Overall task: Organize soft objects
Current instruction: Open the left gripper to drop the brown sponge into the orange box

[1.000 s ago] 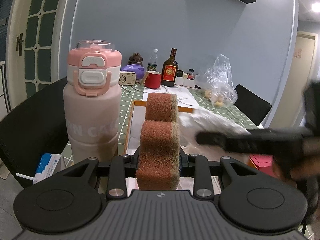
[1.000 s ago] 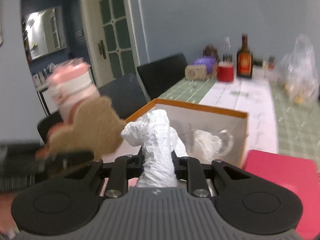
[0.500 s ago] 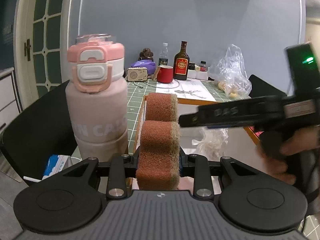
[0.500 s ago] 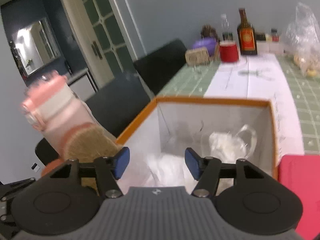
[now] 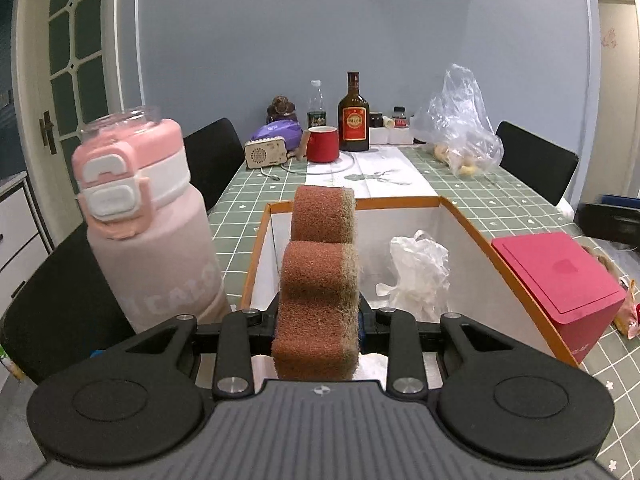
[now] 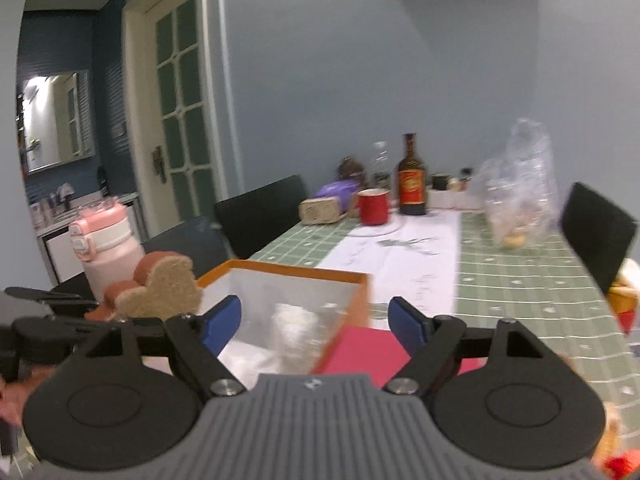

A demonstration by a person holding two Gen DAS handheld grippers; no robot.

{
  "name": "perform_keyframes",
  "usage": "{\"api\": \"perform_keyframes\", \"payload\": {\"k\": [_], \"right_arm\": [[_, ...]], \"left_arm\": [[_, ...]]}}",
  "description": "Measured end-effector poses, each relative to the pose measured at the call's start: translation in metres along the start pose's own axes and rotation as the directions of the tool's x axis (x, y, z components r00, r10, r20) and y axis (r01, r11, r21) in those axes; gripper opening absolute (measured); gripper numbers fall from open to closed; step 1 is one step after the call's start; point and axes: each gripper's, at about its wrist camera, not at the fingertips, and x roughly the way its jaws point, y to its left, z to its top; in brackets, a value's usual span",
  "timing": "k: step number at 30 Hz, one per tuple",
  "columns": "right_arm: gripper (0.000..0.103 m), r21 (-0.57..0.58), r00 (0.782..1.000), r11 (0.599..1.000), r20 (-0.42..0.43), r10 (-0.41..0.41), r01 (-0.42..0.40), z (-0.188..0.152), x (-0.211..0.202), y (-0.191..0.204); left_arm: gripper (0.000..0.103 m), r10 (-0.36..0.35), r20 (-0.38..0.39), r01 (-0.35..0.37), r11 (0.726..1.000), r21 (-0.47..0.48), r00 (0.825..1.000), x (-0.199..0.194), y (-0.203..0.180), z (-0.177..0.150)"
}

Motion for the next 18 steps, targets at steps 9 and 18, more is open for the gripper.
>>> {"api": "perform_keyframes", "payload": {"k": [9,18], "right_arm": [[0.082,0.048,0.996,0.995,-0.043,-0.081,0.083,-0.031,-0.026,-0.035],[0.082,0.104,0.990,0.988,-0.094,-0.109,0.118,-0.054,-0.045,-0.056]], "left_arm": [[0.036,-0.016,0.012,0.016,1.000,0.016,1.000,0.002,-0.005,-0.001],[0.087,-0.013,0.015,0.014,0.999,-0.046,1.000,-0.004,0.005,-0.001]]}}
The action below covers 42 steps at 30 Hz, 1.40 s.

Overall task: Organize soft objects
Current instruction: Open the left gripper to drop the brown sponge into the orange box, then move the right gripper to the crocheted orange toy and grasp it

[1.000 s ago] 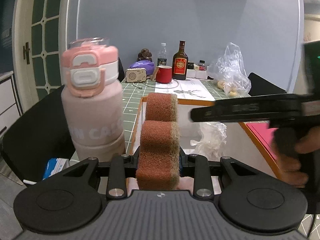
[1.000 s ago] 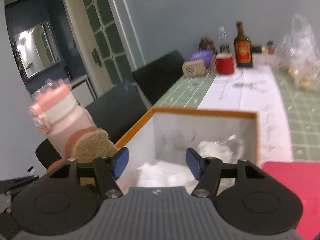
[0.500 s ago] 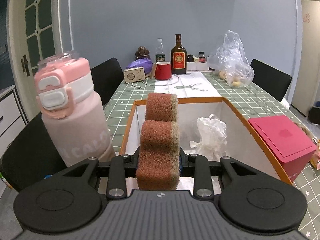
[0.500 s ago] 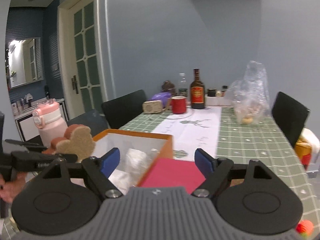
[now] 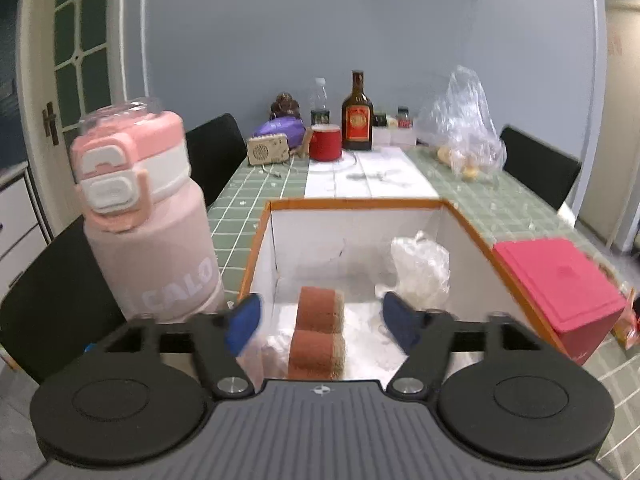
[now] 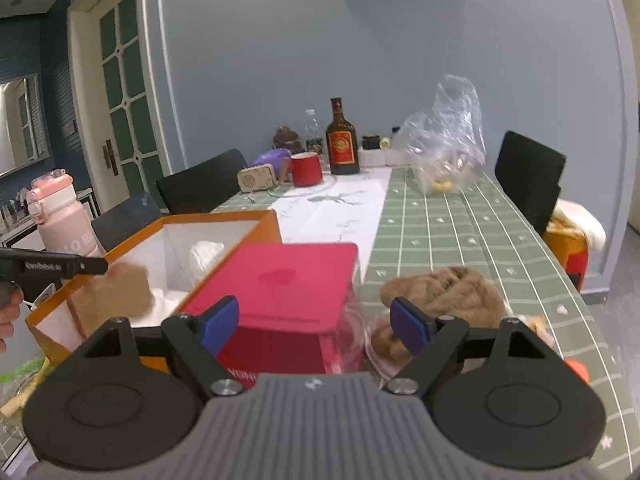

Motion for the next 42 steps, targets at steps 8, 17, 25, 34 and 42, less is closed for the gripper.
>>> {"api": "perform_keyframes", "payload": {"k": [8,17,25,34,42], "right_arm": [[0.082,0.066,0.999,0.997,-0.007,-0.038,0.039,-0.012,-0.018,-0.024],[0.082,0.099,0.999,0.994,-0.006,-0.040,0.040,-0.021,-0.031,-0.039],[0.083,0.155,0.999,0.987,0.028,-0.040,0.035,-0.026,-0.046,-0.056],[0.092,0.193,0.991,0.978,0.086,-0.099,0.081,-0.038,-0.075,-0.081],[0.094,0.279,0.978,0.946,0.077,-0.195,0.167,-0.056,-0.092,-0.119]], "left_arm": [[0.091,0.041,0.080,-0.044,0.998,0.044,0.996,-0.026,-0.006,0.006],[0.094,0.085,0.168,-0.090,0.996,0.022,0.982,-0.056,-0.020,0.014],[0.099,0.058,0.278,-0.071,0.997,0.035,0.959,-0.101,-0.047,0.028],[0.099,-0.051,0.342,-0.001,0.988,0.152,0.938,-0.132,-0.120,0.035],[0.099,-0.183,0.307,0.133,0.975,0.175,0.934,-0.129,-0.189,0.010]]}}
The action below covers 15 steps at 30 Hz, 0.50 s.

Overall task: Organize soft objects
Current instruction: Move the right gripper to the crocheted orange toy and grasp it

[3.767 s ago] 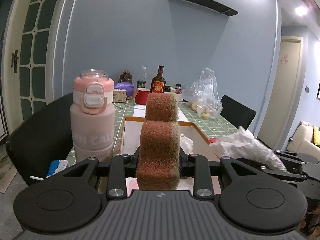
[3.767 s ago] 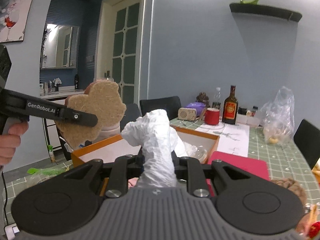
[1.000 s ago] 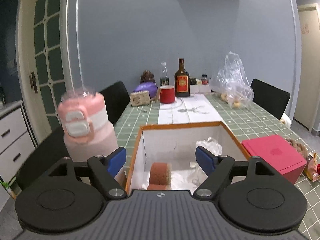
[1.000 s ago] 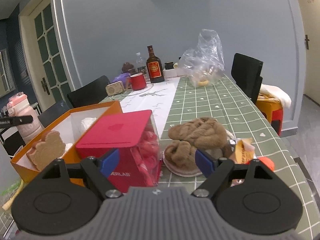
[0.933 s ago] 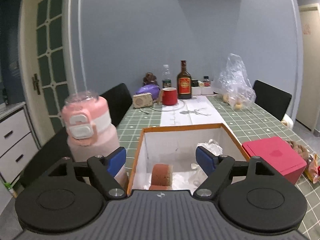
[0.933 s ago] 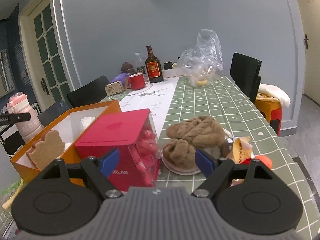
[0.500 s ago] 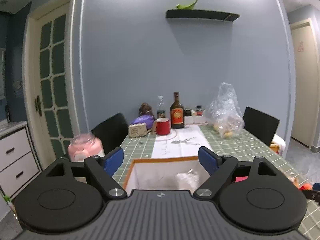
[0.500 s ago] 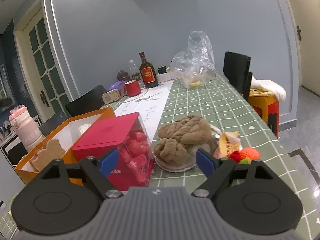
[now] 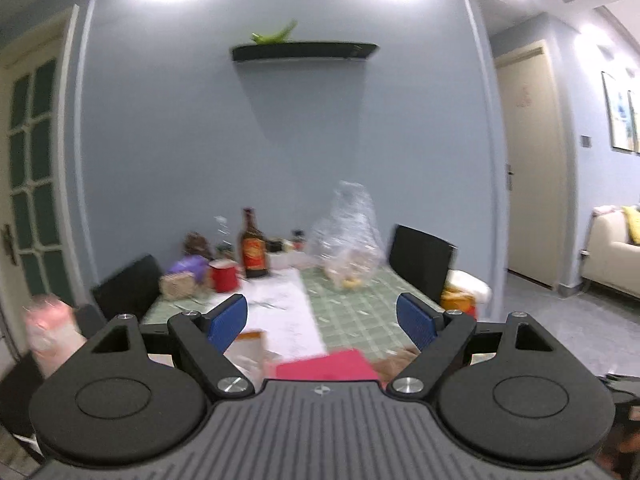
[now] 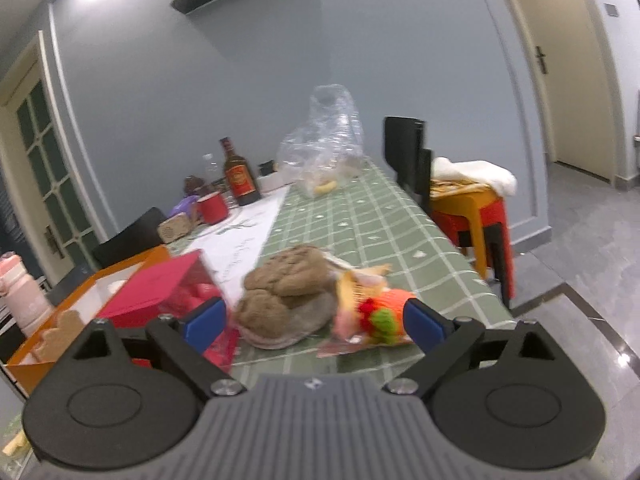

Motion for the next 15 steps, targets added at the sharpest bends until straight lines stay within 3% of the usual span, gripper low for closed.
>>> {"api": "perform_keyframes", "payload": {"k": [6,9,15], "right_arm": [[0.092,0.041,0.999,0.998,-0.006,-0.053,0.054,-0.002,0.014,-0.027],[0.077,0.029,0.998,0.998,-0.035,-0.052,0.053,-0.003,0.030,-0.029],[0.078,0.055,0.997,0.998,-0.068,-0.035,0.039,-0.005,0.073,-0.029]], "left_arm": [[0.099,-0.122,-0.074,0.123,0.992,0.011,0.990,0.026,-0.040,-0.053],[0.099,-0.133,-0.121,0.135,0.991,0.010,0.984,0.046,-0.055,-0.084],[0.099,-0.197,-0.199,0.200,0.980,-0.003,0.960,0.067,-0.070,-0.128]]}}
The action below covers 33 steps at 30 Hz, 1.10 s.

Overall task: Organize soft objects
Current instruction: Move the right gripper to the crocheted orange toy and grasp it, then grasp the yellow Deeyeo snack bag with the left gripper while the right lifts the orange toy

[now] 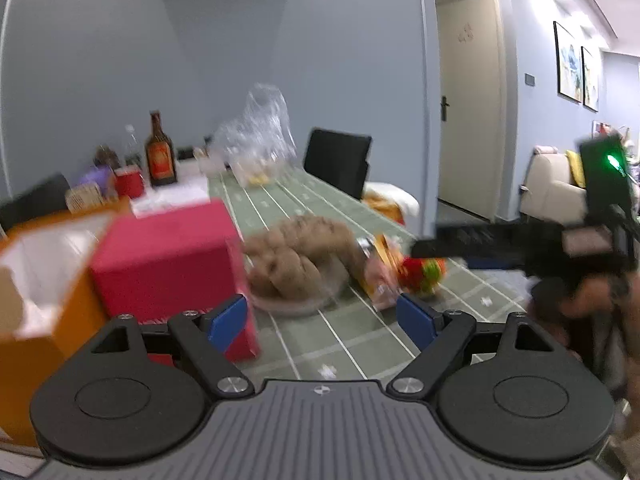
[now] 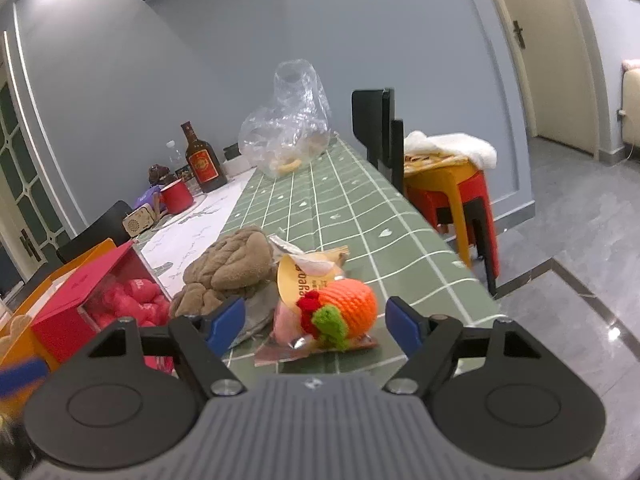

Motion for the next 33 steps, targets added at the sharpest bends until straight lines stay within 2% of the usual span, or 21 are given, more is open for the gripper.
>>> {"api": "perform_keyframes", "payload": {"k": [4,7,10,13,20,26,30,33], "right_arm": [[0.083,0.068,1.000,0.998,-0.017,-0.016,0.017,0.000,0.025,0.002],[0.080,0.049,0.999,0.998,-0.007,-0.037,0.037,-0.004,0.032,0.008],[0.069,0.002,0.997,0.997,-0.016,-0.071,0.071,-0.007,0.037,0.009],[0.055,0.023,0.996,0.997,-0.041,-0.074,0.075,-0.008,0.042,0.002],[0.054,-0.030,0.995,0.995,-0.025,-0.097,0.096,-0.009,0.041,0.002],[0.053,0.086,0.995,0.994,0.069,-0.067,0.061,-0.008,0.019,-0.015],[0.053,0.091,0.984,0.986,0.102,-0.146,0.137,-0.008,0.011,-0.021],[0.053,0.120,0.975,0.978,0.126,-0.184,0.169,-0.008,0.004,-0.026]], "left_arm": [[0.099,-0.003,-0.022,0.003,1.000,0.007,1.000,0.012,-0.004,-0.005],[0.099,0.015,-0.035,-0.014,1.000,0.006,0.999,0.017,-0.011,-0.006],[0.099,0.002,-0.045,-0.001,1.000,0.014,0.999,0.021,-0.013,-0.008],[0.099,-0.023,-0.033,0.024,0.999,0.030,0.999,0.024,-0.015,-0.010],[0.099,-0.031,-0.024,0.032,0.999,0.041,0.999,0.024,-0.018,-0.009],[0.099,-0.003,-0.014,0.003,1.000,0.006,1.000,0.023,-0.017,-0.001],[0.099,0.039,-0.043,-0.041,0.998,-0.039,0.998,0.030,-0.022,0.013],[0.099,0.071,-0.039,-0.072,0.997,-0.025,0.997,0.041,-0.034,0.027]]}}
